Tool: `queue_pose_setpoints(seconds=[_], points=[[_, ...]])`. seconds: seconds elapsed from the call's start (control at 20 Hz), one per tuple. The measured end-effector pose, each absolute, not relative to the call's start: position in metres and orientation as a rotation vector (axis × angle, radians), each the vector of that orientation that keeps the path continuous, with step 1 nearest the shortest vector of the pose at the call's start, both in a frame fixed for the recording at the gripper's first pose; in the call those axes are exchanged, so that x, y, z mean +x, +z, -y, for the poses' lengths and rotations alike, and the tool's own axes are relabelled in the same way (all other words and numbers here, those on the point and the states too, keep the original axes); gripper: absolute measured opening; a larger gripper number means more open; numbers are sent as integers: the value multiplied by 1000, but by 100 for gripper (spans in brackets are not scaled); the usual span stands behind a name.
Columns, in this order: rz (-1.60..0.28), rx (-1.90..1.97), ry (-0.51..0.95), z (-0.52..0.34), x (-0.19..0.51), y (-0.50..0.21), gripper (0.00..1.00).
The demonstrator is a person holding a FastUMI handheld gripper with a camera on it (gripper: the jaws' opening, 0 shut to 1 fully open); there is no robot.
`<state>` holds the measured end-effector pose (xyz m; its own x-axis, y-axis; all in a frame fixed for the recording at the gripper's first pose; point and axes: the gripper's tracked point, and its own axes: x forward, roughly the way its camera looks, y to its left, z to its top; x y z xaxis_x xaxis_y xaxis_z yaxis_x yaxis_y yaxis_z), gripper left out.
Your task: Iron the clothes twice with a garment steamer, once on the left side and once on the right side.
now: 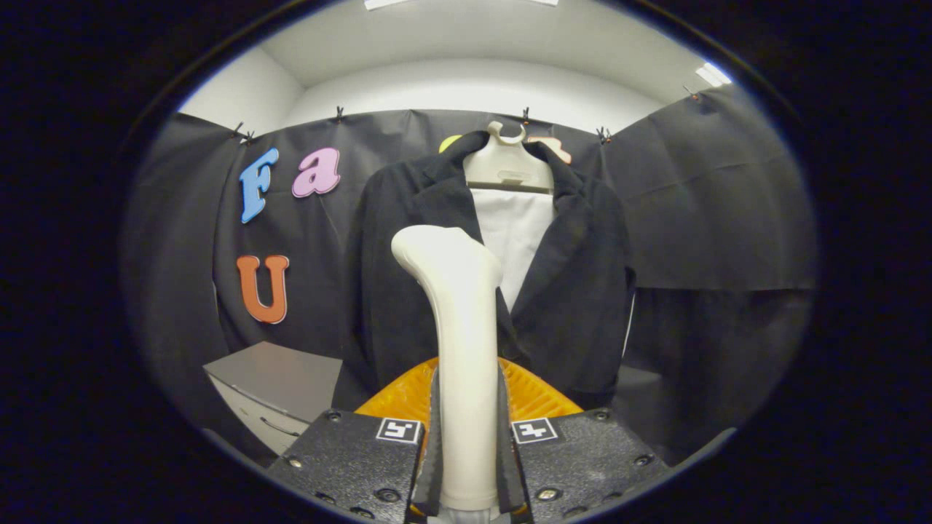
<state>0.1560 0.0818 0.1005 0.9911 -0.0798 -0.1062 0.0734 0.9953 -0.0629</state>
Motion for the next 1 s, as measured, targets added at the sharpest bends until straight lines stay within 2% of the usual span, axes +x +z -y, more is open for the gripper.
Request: queue_pose_setpoints(seconds=[1.0], points=[[-366,-67,-67,-64,133,-14,33]])
